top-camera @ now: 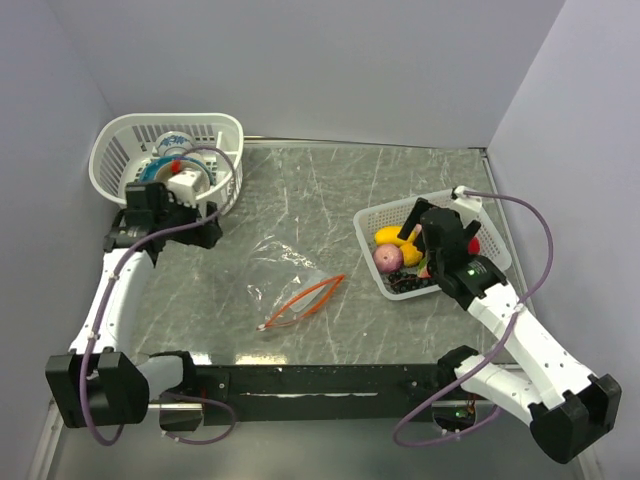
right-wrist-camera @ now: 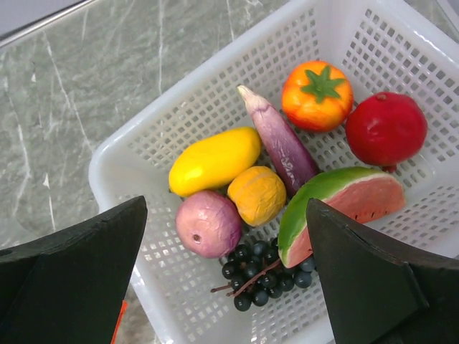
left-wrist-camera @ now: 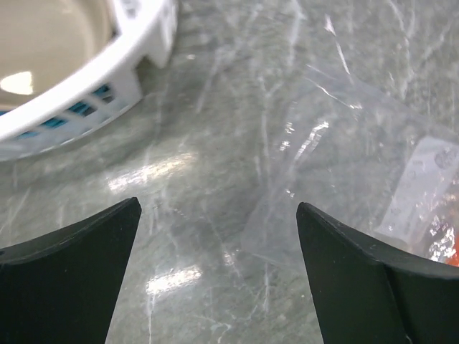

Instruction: Open the zip-top bag and remove the fake food

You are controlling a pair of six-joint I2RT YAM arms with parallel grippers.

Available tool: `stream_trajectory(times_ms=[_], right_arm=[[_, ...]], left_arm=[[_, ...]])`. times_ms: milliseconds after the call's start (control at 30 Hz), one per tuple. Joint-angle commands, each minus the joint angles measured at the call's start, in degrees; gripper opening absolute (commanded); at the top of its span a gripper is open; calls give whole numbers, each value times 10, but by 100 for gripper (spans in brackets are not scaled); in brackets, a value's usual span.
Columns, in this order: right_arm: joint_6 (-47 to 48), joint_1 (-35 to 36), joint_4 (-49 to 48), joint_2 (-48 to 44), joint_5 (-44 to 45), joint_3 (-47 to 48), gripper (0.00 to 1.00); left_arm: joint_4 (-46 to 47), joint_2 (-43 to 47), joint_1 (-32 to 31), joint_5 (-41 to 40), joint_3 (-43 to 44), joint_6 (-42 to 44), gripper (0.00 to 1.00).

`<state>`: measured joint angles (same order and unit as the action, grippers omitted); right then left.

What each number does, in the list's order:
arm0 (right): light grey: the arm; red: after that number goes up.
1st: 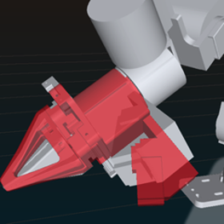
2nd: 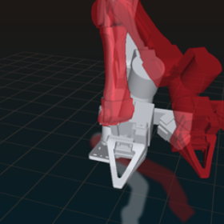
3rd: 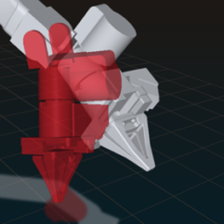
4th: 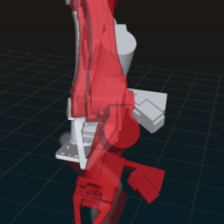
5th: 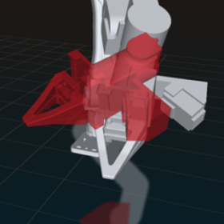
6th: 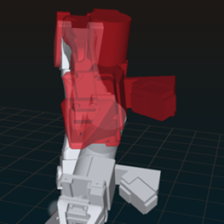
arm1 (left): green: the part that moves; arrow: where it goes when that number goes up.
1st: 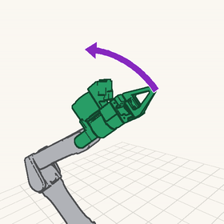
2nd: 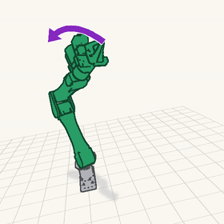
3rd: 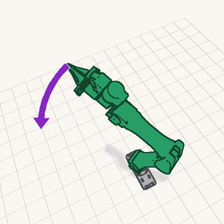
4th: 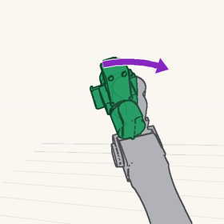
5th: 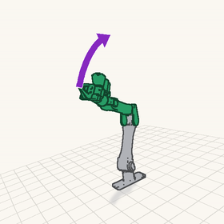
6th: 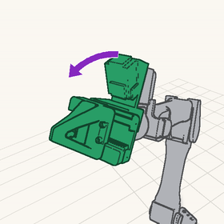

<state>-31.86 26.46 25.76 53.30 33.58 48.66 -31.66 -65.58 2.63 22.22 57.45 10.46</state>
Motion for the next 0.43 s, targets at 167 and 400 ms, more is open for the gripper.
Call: stream_trajectory(times_ms=[167, 400], right_arm=[[17, -1, 15, -59, 17, -8, 100], [13, -2, 13, -80, 23, -40, 100]], left_arm=[[48, 8, 169, 171, 0, -37, 97], [34, -36, 207, 191, -8, -28, 97]])
